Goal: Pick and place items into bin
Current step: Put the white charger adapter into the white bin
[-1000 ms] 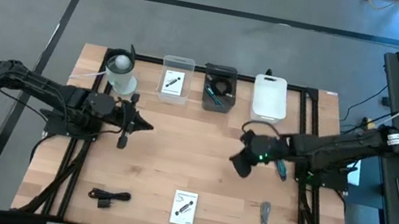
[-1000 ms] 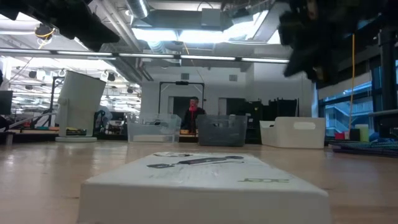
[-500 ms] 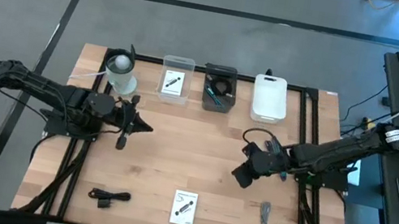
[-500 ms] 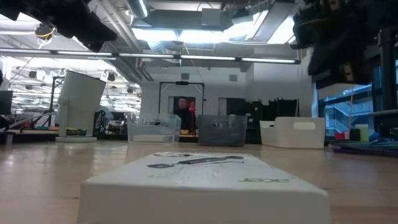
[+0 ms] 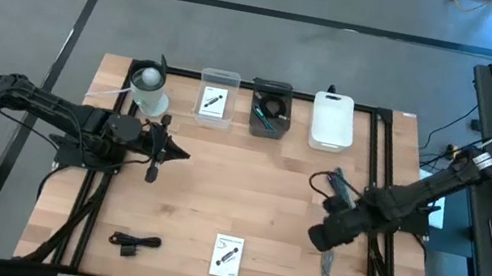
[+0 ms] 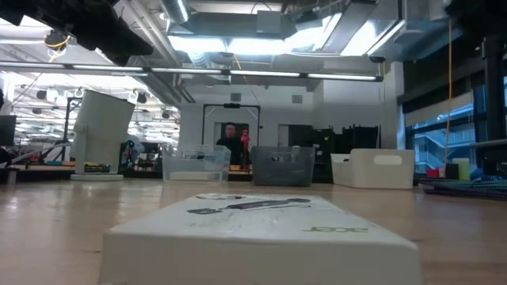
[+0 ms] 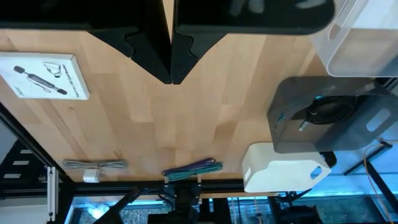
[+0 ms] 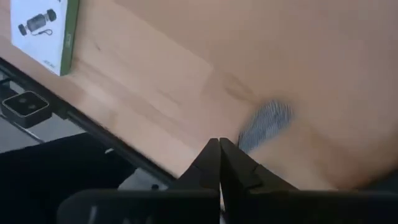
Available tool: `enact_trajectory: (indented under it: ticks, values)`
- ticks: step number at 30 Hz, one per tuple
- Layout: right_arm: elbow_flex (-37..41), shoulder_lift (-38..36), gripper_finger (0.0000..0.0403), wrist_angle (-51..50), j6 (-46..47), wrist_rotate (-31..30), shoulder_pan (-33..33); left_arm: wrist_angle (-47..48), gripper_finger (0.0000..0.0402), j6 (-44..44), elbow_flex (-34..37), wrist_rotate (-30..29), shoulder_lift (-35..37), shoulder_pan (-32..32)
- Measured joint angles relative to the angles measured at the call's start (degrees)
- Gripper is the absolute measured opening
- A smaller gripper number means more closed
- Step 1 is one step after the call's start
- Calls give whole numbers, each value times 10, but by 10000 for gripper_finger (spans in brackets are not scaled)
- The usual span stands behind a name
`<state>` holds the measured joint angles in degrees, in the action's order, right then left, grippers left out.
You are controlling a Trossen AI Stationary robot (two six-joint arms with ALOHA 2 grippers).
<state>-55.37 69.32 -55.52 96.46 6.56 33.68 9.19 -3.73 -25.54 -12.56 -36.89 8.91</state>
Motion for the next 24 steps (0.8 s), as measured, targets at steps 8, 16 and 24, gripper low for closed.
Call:
enact_trajectory:
  ticks: [8,16,24]
  values:
    - [-101,81,0,-96,189,-15,125,0,2,-9,0,0,0,0]
    - [-101,163,39,-88,297,23,191,0,2,13,0,-18,0,0]
    - [-100,218,115,-81,336,61,210,0,2,30,0,-19,0,0]
